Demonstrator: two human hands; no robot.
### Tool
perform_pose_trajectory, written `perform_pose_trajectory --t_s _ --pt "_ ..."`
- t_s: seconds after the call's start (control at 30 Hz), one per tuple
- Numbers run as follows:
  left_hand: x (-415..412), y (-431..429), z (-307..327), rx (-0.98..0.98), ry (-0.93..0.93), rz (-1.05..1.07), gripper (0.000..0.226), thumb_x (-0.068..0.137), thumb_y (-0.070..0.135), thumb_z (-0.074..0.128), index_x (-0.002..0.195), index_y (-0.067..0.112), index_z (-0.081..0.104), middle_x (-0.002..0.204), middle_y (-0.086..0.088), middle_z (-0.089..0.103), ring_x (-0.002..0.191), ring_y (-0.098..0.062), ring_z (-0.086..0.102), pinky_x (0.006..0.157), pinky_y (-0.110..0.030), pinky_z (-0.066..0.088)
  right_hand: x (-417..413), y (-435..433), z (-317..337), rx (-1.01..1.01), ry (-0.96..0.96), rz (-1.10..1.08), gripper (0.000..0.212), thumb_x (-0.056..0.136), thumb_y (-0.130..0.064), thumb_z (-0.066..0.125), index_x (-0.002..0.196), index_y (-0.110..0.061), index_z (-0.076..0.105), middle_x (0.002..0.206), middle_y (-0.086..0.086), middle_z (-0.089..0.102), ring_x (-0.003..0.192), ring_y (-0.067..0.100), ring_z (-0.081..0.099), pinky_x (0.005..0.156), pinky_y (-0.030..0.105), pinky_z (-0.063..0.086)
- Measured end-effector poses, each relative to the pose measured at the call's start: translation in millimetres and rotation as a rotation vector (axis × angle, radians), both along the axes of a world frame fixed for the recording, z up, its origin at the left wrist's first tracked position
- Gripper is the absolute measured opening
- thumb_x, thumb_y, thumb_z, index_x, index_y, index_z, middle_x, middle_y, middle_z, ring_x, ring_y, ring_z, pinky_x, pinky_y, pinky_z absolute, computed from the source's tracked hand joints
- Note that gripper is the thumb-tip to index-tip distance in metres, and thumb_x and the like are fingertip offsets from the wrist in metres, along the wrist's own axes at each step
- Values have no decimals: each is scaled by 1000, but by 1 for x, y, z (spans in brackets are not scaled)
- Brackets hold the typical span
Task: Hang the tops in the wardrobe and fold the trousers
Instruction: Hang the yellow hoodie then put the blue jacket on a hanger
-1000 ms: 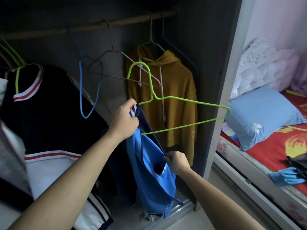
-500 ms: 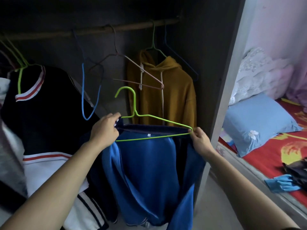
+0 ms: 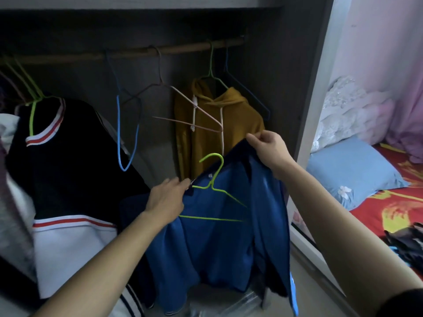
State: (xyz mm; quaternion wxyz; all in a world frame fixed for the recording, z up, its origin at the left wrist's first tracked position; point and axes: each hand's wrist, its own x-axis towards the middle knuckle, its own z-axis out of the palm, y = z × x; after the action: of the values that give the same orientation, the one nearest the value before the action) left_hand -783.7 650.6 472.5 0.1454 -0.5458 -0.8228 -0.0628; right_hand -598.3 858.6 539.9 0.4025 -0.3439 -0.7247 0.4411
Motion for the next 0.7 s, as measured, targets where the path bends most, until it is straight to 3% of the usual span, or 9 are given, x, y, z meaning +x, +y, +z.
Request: perform_pose_trajectory --t_s 0.1,0.2,0.37,0.43,0.5,0.57,0.63,0.7 --pt "5 5 4 151 -166 74 32 77 0 50 100 23 48 95 1 55 91 -27 56 63 -32 38 -12 -15 2 -62 75 86 18 87 -30 75 92 -13 69 88 4 72 78 15 65 75 36 56" --pt "5 8 13 279 -365 224 27 72 1 49 84 24 42 75 6 52 73 -29 50 59 -31 34 -9 -23 -18 -38 -170 46 12 88 -24 71 98 -18 67 93 0 68 85 19 66 78 37 56" --pt "8 8 19 440 -537 282 20 71 5 52 82 22 49 72 7 57 72 -28 52 58 -30 33 -3 -28 -31 -77 -216 3 9 93 -16 60 99 -19 65 95 4 67 73 21 66 61 32 57" --pt "10 9 22 477 -582 255 18 72 7 54 80 22 50 71 7 58 72 -27 54 57 -30 35 -8 -32 -27 -269 -62 37 11 96 -12 56 94 -18 64 86 7 64 63 20 62 53 31 55" --pt "12 11 25 481 -642 190 12 74 11 58 77 21 51 68 3 60 69 -24 57 57 -32 37 -9 -39 -15 -551 219 150 16 100 -4 49 98 -14 62 74 10 60 53 17 58 48 28 54" --pt "11 10 30 550 -808 84 12 78 17 66 74 18 55 62 4 61 60 -14 57 56 -30 39 -6 -45 0 -696 428 299 22 101 1 45 111 -11 60 72 11 63 59 19 65 61 32 61" --pt "7 6 38 654 -1004 -32 15 81 18 77 73 18 63 59 10 60 55 -3 54 55 -23 42 -1 -43 6 -527 317 376 32 98 5 45 122 -11 59 80 11 67 74 22 67 78 34 59" --pt "2 4 45 713 -1043 -95 15 78 20 81 75 15 68 60 13 61 56 2 53 55 -14 41 5 -37 6 -50 -57 363 39 97 0 50 132 -16 55 87 6 69 79 21 66 77 31 56"
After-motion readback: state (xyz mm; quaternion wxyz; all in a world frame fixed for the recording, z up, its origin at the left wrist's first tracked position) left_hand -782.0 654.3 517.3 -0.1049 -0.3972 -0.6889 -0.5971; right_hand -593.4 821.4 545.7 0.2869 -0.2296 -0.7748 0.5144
